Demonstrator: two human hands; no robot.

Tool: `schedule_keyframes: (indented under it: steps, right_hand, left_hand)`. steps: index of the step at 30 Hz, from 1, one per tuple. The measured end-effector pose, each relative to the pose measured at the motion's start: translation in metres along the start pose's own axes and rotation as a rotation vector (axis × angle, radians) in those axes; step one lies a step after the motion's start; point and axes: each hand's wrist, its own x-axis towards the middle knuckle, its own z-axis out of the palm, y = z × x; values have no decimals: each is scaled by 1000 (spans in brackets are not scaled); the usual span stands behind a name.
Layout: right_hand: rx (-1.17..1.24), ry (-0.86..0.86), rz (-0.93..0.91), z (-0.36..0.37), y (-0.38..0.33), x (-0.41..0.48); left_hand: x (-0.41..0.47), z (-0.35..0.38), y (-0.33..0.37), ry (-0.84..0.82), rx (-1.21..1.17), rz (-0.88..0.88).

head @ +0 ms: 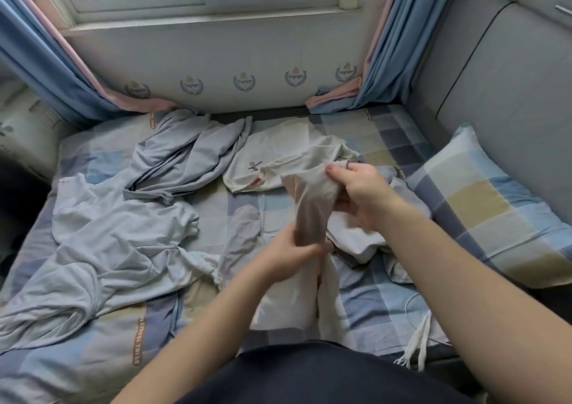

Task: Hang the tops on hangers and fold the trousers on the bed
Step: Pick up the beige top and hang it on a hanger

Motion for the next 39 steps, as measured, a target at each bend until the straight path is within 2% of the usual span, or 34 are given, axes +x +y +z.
schedule_keyframes:
  steps: [2,4,5,8,10,12,15,17,21,22,25,29,31,33,35,39]
  right_hand:
    - [131,-35,5,2,-6,4]
    - [194,-88,28,-5,-1,6]
    - [155,-103,43,-11,7,7]
    - [-188,-75,28,-31,49,3]
    - [-319,-134,5,-40,87,-9]
    - [-432,-232,60,-41,122,-23]
    - [-698,-133,106,-36,155,-28]
    - [-697,-59,123,-32,156,-27]
    - [-557,-192,86,-20,144,-32]
    - [-596,-200,76,-15,142,-33]
    - [-788,-86,14,-4,147,-28]
    - [-834,6,-28,-10,145,-19]
    - [-834,57,-62,-24,137,-16]
    - [-746,116,-121,-36,124,-11]
    - [-544,151,-153,-42,99,-12]
    - [-177,138,-170,-39,43,-18]
  left_hand:
    - [4,14,-11,107,187,-49]
    - [8,16,-12,234,158,-63]
    - [10,14,-9,269,79,-40]
    - [8,-1,11,371,-190,46]
    - [5,-13,30,375,-416,87]
    - [4,-23,47,346,-571,94]
    - [2,-31,63,334,-603,60]
    - [1,-36,69,359,-631,15]
    - [-1,-43,77,432,-731,-40]
    - [-1,-43,78,428,-769,-52]
    - [0,-39,84,392,-847,-68]
    - [2,-45,91,462,-910,-27]
    - [2,-56,85,487,-827,37]
    - [0,-66,74,487,-523,56]
    - [-2,-64,56,438,-266,34]
    - [-9,-29,17,139,-164,-82]
